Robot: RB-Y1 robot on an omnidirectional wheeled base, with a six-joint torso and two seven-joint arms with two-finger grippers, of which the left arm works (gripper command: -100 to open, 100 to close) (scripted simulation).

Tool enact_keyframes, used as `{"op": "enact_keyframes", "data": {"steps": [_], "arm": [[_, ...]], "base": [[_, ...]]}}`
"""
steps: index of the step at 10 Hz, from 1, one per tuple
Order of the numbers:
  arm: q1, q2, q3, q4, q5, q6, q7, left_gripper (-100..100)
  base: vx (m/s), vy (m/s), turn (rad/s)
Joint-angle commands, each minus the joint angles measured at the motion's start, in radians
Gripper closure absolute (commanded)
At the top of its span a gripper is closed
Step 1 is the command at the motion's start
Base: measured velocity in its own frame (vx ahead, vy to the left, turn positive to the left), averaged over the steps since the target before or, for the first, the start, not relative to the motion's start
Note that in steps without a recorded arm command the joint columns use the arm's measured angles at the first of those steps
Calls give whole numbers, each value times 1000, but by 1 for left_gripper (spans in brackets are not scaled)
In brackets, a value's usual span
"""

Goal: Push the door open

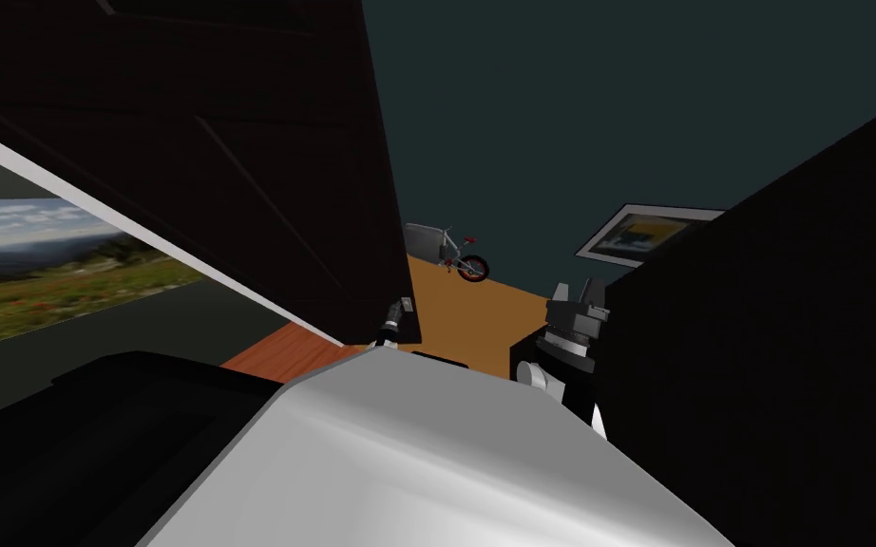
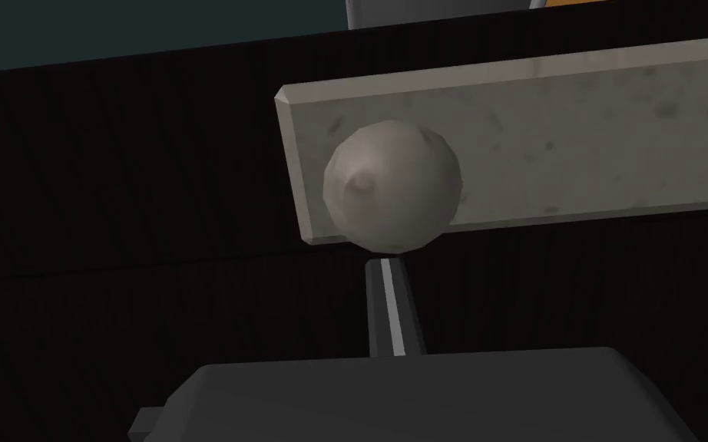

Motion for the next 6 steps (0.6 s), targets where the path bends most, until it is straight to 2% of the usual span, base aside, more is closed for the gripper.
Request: {"op": "enact_keyframes", "data": {"steps": [1, 6], "arm": [[4, -4, 1, -11, 4, 6, 1, -100], [11, -21, 2, -32, 13, 19, 4, -100]], "base": [[-33, -106, 61], [-190, -104, 44]]}}
